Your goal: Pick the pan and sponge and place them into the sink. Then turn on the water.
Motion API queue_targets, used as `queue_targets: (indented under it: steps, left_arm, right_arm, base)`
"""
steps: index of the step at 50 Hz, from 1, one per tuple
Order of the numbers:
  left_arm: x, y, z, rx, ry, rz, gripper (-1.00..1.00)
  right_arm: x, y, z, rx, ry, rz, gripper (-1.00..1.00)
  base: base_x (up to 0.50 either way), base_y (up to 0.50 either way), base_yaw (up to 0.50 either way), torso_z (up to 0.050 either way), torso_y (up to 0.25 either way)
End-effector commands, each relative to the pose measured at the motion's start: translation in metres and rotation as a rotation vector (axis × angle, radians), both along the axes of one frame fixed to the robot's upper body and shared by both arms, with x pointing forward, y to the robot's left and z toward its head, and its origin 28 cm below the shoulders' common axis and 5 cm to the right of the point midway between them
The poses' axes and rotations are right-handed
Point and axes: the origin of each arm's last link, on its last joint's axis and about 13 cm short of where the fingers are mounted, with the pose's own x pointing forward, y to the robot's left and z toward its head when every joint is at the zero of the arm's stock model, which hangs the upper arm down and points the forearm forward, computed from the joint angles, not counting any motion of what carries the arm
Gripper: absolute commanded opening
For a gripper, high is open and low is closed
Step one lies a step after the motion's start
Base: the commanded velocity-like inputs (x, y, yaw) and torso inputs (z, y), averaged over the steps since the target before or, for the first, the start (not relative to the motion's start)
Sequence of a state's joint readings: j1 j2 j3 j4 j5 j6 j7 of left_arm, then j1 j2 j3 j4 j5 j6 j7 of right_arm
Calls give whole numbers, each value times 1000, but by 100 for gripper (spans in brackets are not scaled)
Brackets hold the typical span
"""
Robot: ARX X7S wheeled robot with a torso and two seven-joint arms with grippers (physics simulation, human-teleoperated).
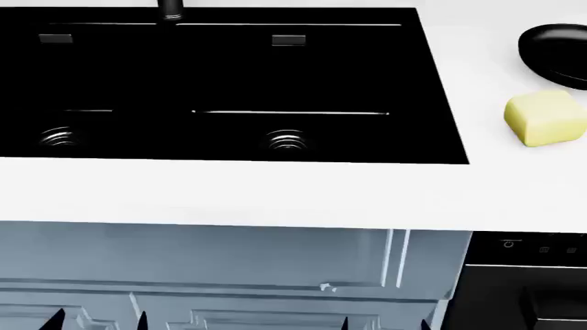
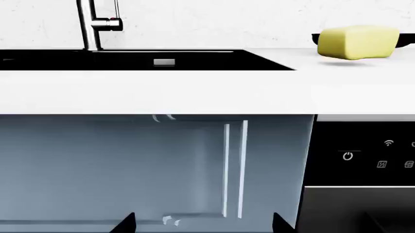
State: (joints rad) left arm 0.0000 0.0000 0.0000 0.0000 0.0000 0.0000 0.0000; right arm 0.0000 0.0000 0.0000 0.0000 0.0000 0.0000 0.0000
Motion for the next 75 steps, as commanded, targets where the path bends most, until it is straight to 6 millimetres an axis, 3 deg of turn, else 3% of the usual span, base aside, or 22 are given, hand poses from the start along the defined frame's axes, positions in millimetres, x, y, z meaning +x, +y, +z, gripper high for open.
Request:
queue_targets:
  steps: [1, 15, 46, 75]
  left_arm:
    - [-1, 1, -1, 3, 3, -3, 100]
    - [-3, 1, -1, 19, 4, -17, 100]
    - [-6, 7, -3, 10, 22, -11, 100]
    - [-1, 0, -2, 15, 25, -16, 100]
  right_arm:
    - [0, 1, 0, -7, -2, 1, 100]
    - [0, 0, 1, -19, 11, -4, 100]
    - [0, 0, 3, -31, -5, -4, 100]
    - [-1, 1, 3, -42, -8, 5, 100]
  base:
    - [0, 0, 0, 0, 0]
    - [0, -13, 0, 0, 0]
    - [0, -500, 0, 0, 0]
    - [8, -467, 0, 0, 0]
